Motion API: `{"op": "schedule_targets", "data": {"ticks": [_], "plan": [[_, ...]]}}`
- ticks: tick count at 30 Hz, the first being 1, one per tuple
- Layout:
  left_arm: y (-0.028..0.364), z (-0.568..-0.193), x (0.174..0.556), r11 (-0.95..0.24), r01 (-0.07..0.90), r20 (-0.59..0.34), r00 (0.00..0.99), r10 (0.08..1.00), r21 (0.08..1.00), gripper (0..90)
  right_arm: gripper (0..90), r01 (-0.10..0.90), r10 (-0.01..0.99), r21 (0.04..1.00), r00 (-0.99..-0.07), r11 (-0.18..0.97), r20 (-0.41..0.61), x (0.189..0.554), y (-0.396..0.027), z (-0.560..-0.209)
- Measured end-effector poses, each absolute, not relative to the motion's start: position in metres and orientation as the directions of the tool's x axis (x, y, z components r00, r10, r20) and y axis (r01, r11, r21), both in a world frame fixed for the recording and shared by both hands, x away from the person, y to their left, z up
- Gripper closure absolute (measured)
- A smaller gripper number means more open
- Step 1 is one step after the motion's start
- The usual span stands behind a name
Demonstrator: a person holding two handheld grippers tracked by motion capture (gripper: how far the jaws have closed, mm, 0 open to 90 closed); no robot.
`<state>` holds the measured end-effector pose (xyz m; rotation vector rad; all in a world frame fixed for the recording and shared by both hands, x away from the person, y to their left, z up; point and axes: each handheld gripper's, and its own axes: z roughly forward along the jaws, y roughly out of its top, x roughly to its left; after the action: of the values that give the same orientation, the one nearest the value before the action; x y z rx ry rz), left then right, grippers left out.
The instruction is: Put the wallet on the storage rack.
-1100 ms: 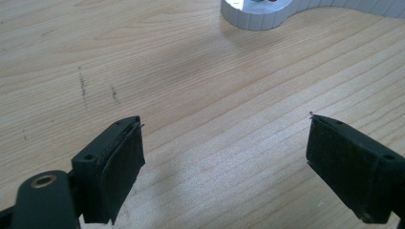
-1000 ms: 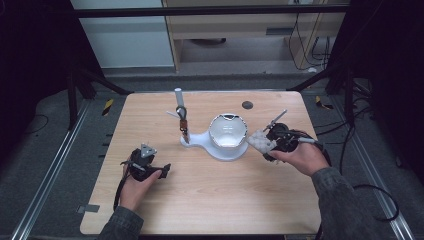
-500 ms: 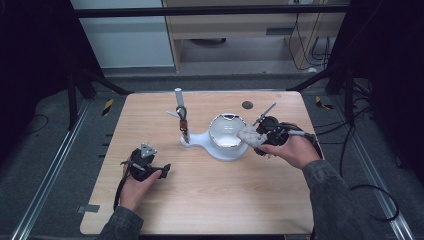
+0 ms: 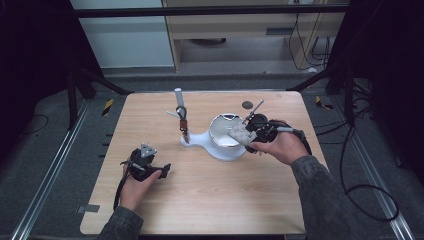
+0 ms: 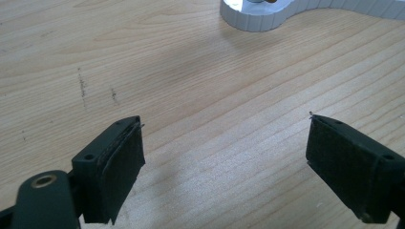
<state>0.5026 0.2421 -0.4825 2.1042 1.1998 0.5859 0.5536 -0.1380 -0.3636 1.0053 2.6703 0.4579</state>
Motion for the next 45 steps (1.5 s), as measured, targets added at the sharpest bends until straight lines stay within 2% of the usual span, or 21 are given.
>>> {"op": "schedule_targets", "data": {"ticks": [15,45], "plan": [[0.242,-0.482,0.503,-0.380,0.588,0.065,0.485,0.872,0.714,12.4,31.1,0.605,0.678,0.361,-0.726,0.710,-0.117,0.557,-0.119,-0.368],[0.241,-0.483,0.502,-0.380,0.586,0.064,0.486,0.871,0.715,12.5,31.0,0.615,0.677,0.321,-0.725,0.720,-0.129,0.572,-0.107,-0.378]]}}
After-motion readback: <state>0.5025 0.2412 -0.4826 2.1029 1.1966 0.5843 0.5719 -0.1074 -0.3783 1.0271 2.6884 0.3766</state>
